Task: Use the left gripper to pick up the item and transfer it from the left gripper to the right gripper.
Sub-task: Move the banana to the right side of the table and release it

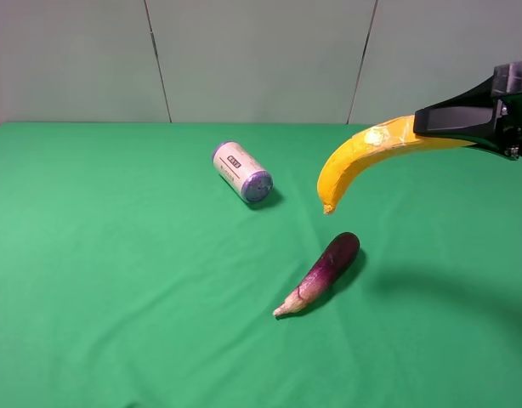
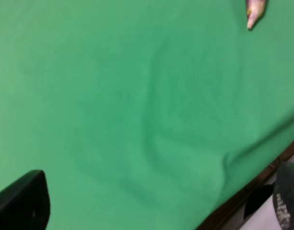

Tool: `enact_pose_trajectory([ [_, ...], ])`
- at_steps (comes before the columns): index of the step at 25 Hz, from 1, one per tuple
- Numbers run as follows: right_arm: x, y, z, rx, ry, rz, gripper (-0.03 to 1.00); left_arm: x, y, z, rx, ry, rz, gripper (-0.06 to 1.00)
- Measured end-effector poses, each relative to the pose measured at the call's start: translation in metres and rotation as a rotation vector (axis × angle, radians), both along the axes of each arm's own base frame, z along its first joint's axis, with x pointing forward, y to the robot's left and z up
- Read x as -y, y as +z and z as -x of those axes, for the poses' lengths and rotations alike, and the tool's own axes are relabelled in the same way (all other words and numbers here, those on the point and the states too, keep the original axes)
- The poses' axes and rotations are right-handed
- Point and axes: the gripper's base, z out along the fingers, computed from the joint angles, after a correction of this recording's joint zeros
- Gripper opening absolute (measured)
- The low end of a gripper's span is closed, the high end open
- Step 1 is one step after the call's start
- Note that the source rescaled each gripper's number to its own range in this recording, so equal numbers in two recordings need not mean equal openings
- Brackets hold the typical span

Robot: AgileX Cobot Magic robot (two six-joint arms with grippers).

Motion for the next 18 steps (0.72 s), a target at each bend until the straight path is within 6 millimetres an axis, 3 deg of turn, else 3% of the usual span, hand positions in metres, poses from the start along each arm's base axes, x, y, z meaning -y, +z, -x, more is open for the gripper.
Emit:
enact_pose_trajectory([
  [5,-0.0001,0.0,0.0001,0.0,0.001,0.0,0.01,0.0065,-0.0013,0.0038,0.013,-0.118,-0.004,0.79],
  [12,-0.0001,0.0,0.0001,-0.005,-0.003,-0.005,0.01,0.0068,-0.0013,0.0041,0.021,-0.133,-0.014,0.78],
  [18,0.0001,-0.0011,0.0008,-0.009,0.006,0.01,0.01,0.0058,-0.0013,0.0033,0.021,0.064,-0.018,0.78],
])
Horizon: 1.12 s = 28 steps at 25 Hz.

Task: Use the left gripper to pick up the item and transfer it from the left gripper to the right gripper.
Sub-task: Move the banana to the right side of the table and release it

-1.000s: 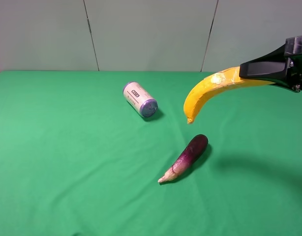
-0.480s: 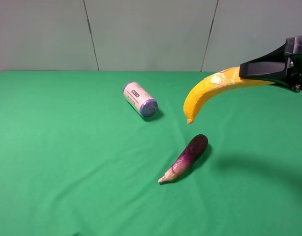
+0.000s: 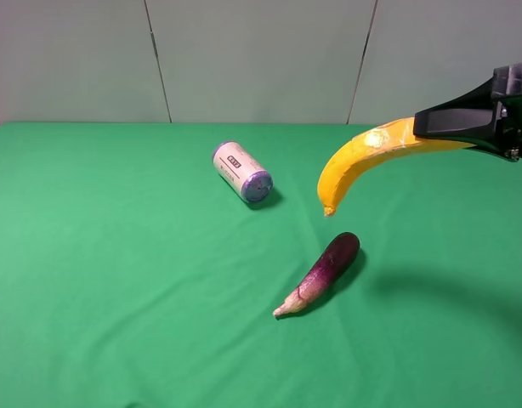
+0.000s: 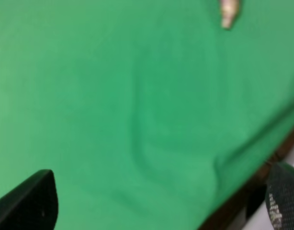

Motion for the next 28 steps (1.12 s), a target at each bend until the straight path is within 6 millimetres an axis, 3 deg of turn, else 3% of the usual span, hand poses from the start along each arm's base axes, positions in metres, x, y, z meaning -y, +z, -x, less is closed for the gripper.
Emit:
enact_pose_trajectory([
  [5,0.001,-0.001,0.001,-0.003,0.008,0.023,0.01,-0.001,0.0,-0.001,0.0,0.258,0.0,0.78],
  [14,0.0,-0.002,0.002,-0.01,0.023,0.023,0.01,-0.004,0.0,0.007,0.058,0.566,0.018,0.78],
  [28,0.0,-0.002,0.002,-0.01,0.024,0.024,0.01,-0.004,0.0,0.015,0.118,0.609,0.03,0.78],
])
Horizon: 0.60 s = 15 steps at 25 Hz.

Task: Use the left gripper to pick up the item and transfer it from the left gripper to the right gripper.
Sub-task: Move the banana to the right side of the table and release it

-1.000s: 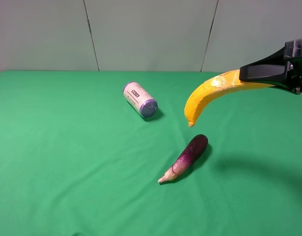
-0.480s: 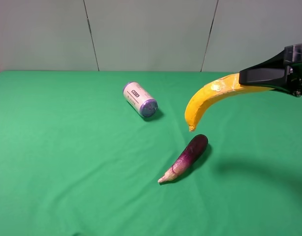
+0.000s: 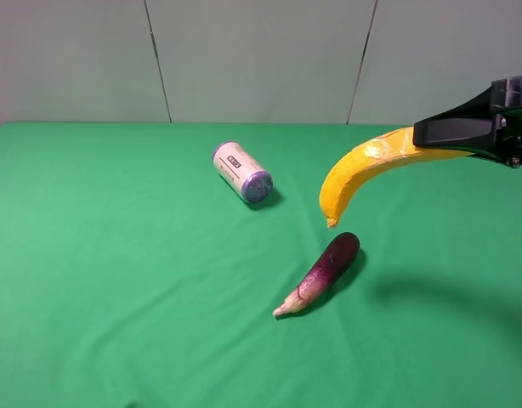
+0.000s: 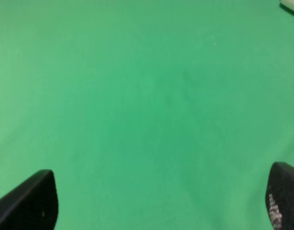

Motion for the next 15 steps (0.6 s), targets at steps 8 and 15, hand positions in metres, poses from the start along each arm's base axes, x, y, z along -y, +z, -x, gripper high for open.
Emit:
enact_pose_trajectory([
  [8,0.0,0.0,0.0,0.0,0.0,0.0,0.01,0.0004,0.0002,-0.0002,0.003,-0.003,0.004,0.78],
  [15,0.0007,-0.0003,-0.0005,-0.024,-0.028,-0.018,0.01,0.0004,0.0002,-0.0002,0.003,-0.003,0.004,0.78],
])
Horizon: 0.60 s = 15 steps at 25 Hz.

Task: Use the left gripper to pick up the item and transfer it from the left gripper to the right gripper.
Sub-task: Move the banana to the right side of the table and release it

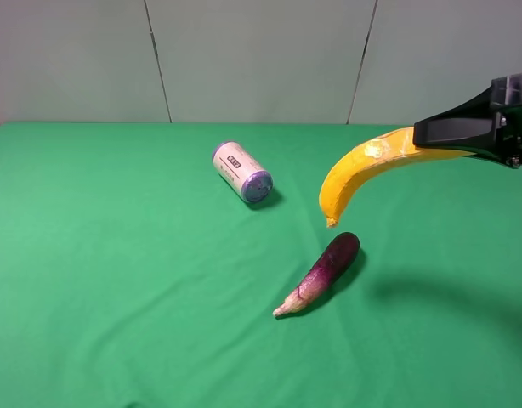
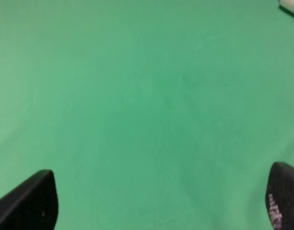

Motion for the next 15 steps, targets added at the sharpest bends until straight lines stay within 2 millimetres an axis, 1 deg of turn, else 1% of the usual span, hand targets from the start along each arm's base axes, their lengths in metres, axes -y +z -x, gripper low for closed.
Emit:
enact_pose_trajectory([
  [9,0.012,-0.004,-0.007,-0.026,-0.168,0.054,0.01,0.0,0.0,0.0,-0.001,0.0,0.0,0.78],
  [12,0.016,-0.008,-0.011,-0.047,-0.208,0.071,0.01,0.0,0.0,0.0,-0.003,0.0,0.0,0.84],
  [15,0.017,-0.018,-0.019,-0.1,-0.214,0.077,0.01,0.0,0.0,0.0,-0.003,0.0,0.0,0.92],
])
